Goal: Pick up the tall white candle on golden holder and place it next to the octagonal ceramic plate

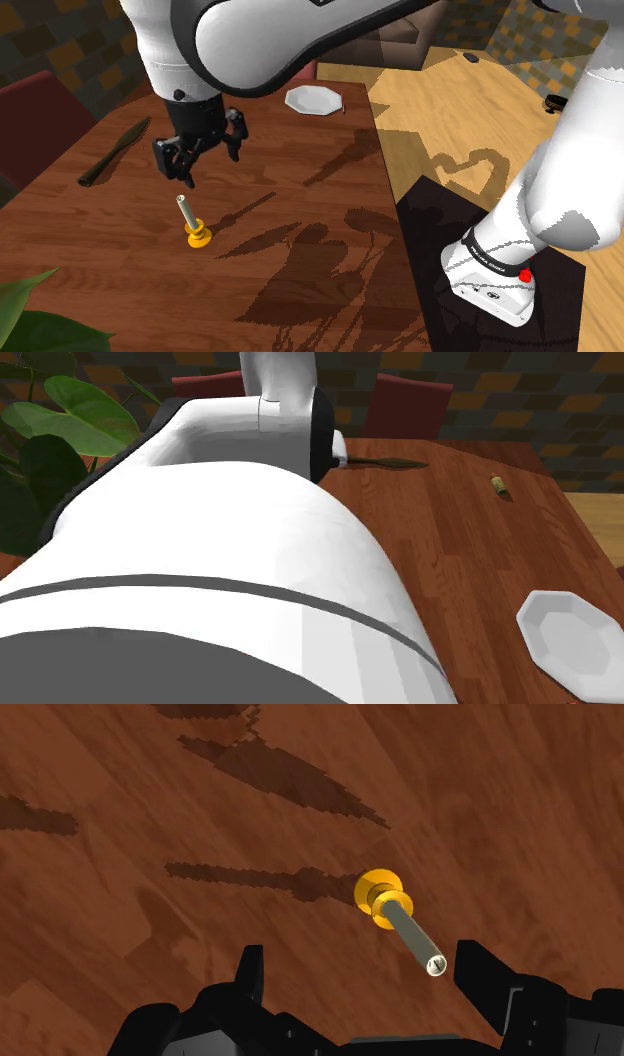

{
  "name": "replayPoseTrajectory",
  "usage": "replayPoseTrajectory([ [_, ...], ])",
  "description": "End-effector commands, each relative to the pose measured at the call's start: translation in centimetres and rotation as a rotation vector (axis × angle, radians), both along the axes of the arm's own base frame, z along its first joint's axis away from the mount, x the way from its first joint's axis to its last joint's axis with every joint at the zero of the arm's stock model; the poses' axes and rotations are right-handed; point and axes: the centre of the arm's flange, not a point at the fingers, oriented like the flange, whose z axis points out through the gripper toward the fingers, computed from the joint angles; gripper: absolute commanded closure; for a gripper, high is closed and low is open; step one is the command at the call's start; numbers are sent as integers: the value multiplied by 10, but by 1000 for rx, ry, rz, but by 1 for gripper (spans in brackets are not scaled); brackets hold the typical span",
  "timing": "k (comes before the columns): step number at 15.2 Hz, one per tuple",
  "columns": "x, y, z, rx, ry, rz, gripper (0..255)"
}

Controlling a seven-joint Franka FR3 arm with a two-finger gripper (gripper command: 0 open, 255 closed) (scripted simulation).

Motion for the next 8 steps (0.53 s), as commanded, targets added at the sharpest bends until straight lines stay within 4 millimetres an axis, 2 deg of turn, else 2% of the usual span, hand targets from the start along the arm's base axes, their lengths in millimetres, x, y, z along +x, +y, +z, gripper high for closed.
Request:
replayPoseTrajectory([
  [1,11,24,-12,-4,2,2,0],
  [5,28,64,-31,-8,7,8,0],
  [8,29,64,-47,-8,7,8,0],
])
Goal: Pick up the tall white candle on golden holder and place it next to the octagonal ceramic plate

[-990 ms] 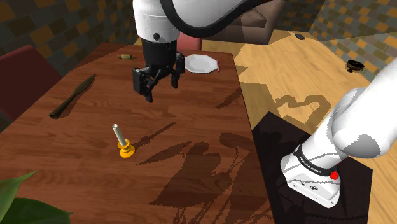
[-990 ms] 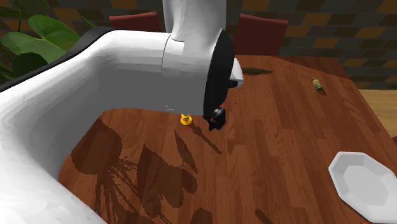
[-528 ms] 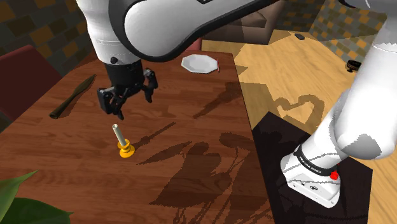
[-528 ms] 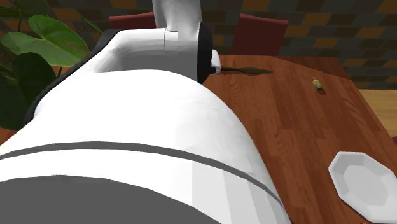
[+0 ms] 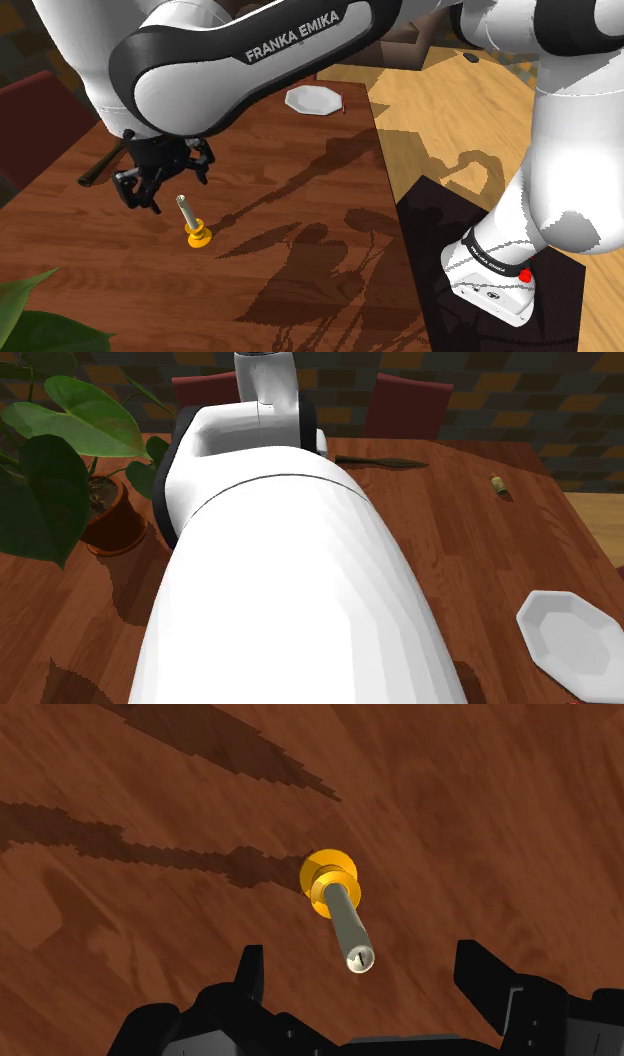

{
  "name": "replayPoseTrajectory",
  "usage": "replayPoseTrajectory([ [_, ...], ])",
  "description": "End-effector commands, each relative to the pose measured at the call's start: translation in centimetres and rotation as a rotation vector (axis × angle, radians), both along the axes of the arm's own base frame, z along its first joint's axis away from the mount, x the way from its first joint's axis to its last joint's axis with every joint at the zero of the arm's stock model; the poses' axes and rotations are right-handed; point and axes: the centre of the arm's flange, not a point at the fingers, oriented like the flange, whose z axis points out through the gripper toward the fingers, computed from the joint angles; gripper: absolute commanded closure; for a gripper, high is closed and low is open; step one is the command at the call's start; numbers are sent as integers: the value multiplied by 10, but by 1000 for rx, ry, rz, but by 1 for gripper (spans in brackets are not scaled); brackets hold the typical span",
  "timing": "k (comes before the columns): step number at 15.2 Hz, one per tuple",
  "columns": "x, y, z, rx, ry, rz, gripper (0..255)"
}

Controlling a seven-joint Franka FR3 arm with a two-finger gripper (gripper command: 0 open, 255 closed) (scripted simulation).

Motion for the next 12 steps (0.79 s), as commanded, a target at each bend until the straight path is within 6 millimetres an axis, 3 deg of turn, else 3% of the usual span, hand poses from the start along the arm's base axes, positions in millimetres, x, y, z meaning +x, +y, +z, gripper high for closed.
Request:
replayPoseTrajectory([
  [1,1,2,-10,0,0,0,0],
  [5,1,2,-29,0,0,0,0],
  [12,1,2,-29,0,0,0,0],
])
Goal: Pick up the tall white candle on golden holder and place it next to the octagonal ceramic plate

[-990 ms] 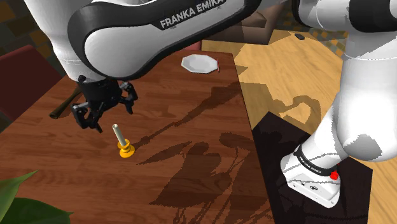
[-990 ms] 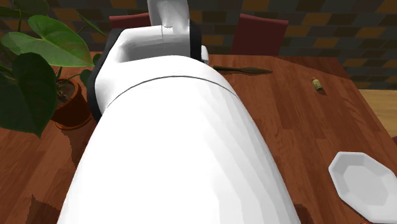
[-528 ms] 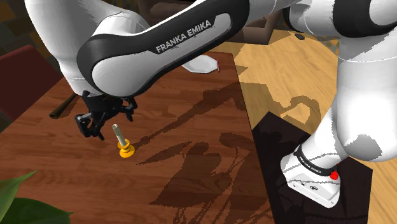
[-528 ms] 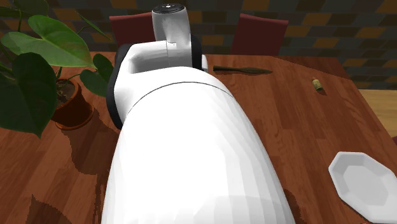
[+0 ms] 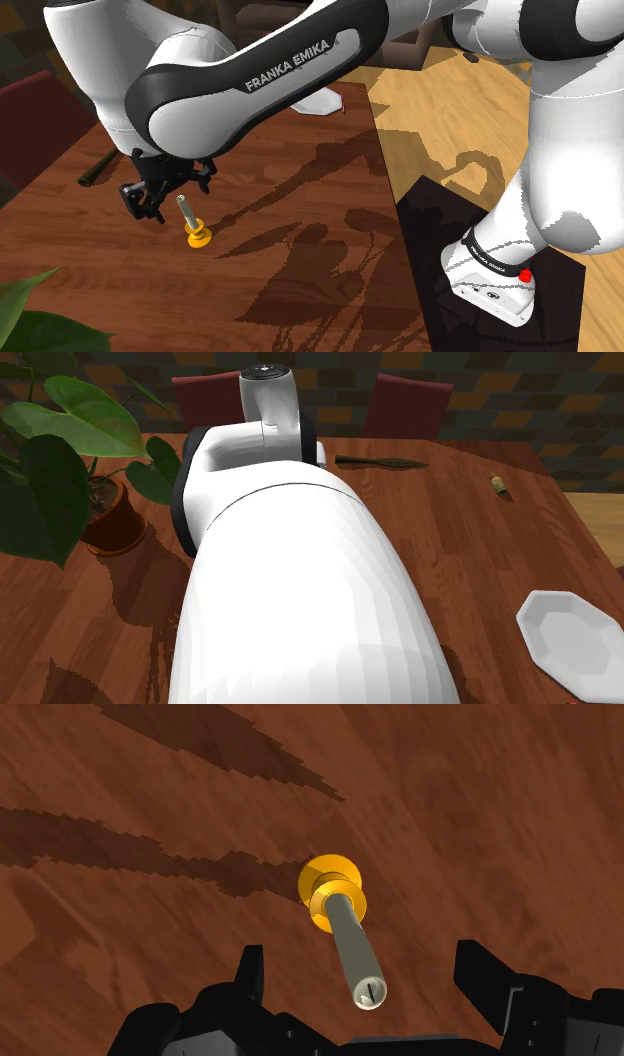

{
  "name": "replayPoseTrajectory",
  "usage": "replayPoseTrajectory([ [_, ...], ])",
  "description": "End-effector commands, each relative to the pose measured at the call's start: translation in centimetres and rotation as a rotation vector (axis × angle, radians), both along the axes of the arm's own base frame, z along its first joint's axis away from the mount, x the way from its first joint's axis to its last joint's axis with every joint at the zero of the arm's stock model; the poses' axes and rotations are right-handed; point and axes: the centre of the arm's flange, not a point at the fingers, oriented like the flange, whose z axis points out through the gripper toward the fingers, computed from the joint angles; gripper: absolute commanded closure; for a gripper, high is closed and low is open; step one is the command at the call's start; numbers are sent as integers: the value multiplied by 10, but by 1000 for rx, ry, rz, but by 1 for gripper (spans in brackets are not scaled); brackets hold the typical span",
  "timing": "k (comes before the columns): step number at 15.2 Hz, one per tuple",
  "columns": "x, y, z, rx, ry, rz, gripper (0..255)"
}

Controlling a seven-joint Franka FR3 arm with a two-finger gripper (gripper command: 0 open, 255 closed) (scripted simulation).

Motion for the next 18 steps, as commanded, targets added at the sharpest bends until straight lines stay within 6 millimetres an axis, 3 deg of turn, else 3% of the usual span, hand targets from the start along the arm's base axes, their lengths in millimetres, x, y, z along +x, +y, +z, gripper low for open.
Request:
replayPoseTrajectory([
  [1,0,0,0,0,0,0,255],
  [10,0,0,0,0,0,0,255],
  [18,0,0,42,0,0,0,255],
])
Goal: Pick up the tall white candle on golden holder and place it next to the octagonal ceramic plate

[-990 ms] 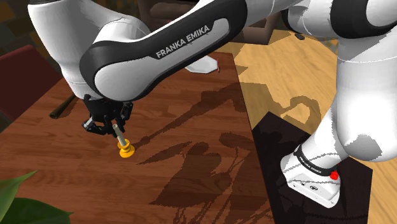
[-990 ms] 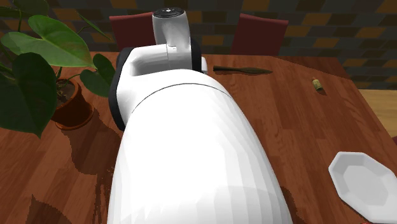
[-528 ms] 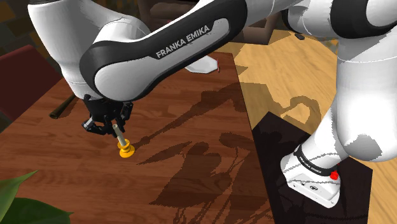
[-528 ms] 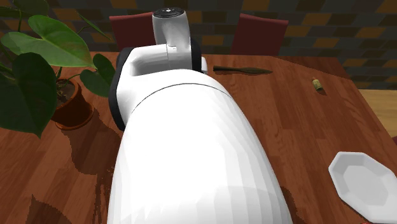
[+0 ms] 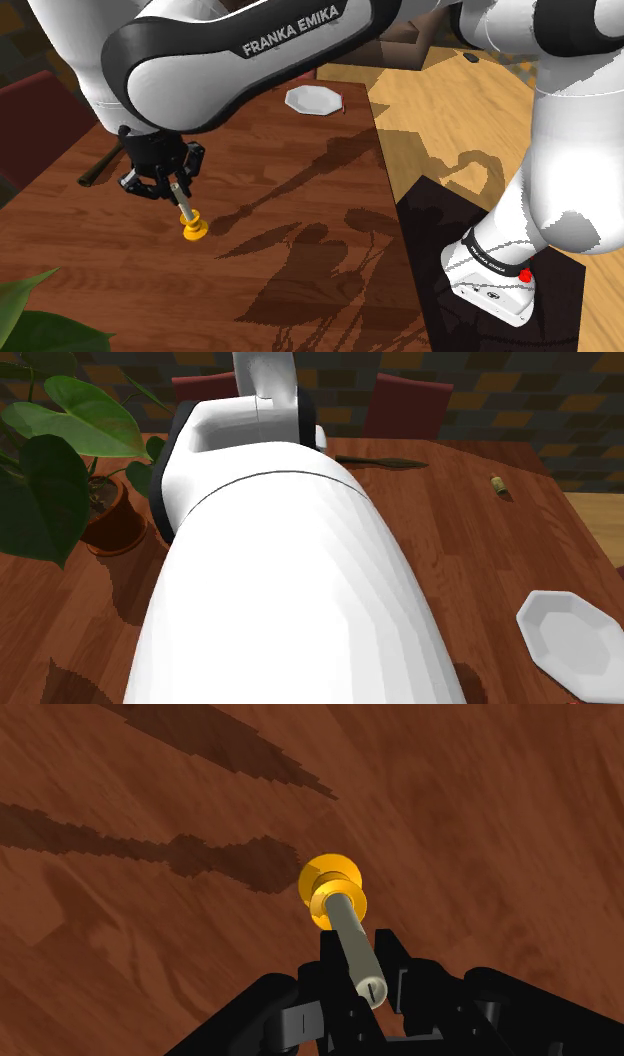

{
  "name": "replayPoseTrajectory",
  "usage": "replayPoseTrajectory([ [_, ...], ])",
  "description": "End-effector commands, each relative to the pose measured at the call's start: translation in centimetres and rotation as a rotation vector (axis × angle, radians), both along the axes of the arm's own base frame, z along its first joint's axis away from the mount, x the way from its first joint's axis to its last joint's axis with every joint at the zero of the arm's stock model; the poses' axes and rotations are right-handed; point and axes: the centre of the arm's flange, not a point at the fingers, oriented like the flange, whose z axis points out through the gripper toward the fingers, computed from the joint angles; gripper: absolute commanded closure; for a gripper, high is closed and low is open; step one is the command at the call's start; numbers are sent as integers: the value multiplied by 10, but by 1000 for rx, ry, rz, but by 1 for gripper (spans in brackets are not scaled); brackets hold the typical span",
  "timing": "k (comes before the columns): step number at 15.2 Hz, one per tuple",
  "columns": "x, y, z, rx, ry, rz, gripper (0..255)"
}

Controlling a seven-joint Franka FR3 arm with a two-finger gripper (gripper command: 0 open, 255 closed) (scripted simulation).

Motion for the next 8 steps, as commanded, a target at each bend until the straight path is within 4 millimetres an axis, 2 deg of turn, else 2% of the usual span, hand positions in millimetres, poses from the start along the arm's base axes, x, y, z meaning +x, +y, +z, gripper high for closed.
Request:
replayPoseTrajectory([
  [1,1,0,12,0,0,0,255],
  [8,1,0,49,0,0,0,255],
])
